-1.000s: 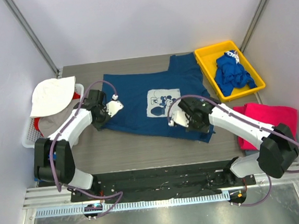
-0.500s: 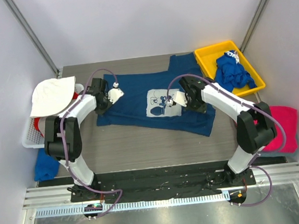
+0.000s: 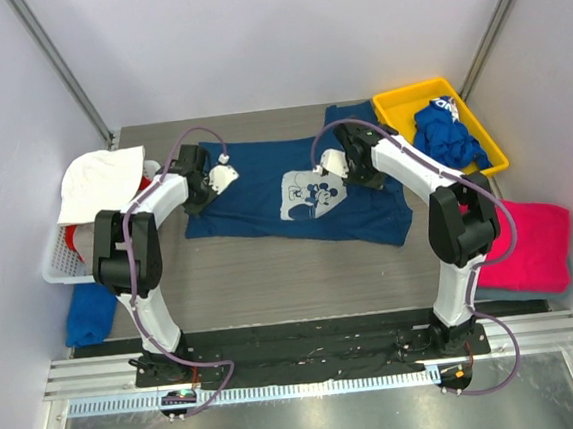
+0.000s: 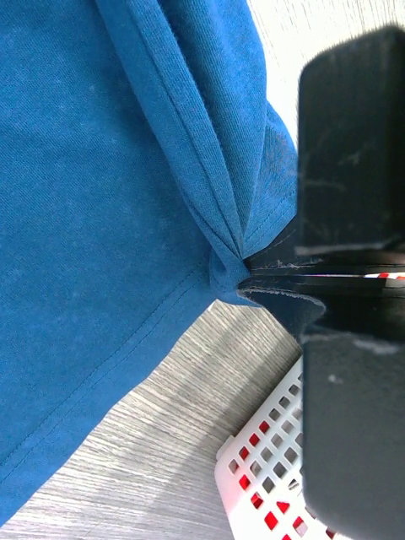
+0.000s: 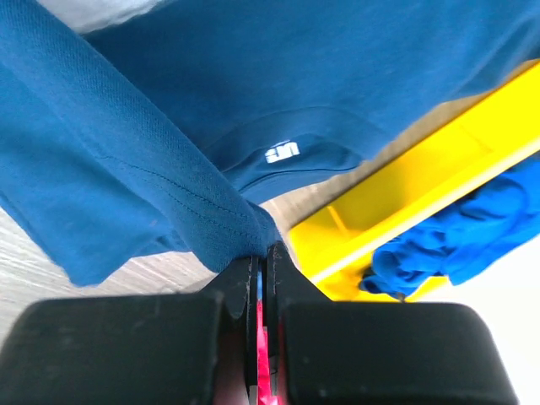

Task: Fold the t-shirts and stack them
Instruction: Fold the flattened tshirt in 1/3 of the way

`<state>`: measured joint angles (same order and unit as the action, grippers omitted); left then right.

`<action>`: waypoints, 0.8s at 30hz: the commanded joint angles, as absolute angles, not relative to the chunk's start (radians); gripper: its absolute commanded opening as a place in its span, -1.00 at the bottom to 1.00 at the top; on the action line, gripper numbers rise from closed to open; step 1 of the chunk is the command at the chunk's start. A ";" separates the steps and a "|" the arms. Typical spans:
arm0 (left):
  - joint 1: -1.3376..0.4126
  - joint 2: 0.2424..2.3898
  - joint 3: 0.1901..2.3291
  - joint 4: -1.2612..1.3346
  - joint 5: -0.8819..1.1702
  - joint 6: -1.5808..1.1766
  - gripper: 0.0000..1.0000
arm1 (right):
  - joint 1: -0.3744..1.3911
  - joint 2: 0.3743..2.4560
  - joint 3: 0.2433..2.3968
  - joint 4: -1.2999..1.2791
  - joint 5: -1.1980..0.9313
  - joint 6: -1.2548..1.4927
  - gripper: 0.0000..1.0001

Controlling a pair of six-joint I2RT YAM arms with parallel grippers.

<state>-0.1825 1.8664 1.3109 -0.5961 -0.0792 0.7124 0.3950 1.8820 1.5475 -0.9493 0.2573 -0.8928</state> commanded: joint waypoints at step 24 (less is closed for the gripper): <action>-0.199 1.887 1.486 -0.584 -0.144 0.729 -1.00 | 0.344 2.034 1.816 -0.920 0.407 -0.927 -0.98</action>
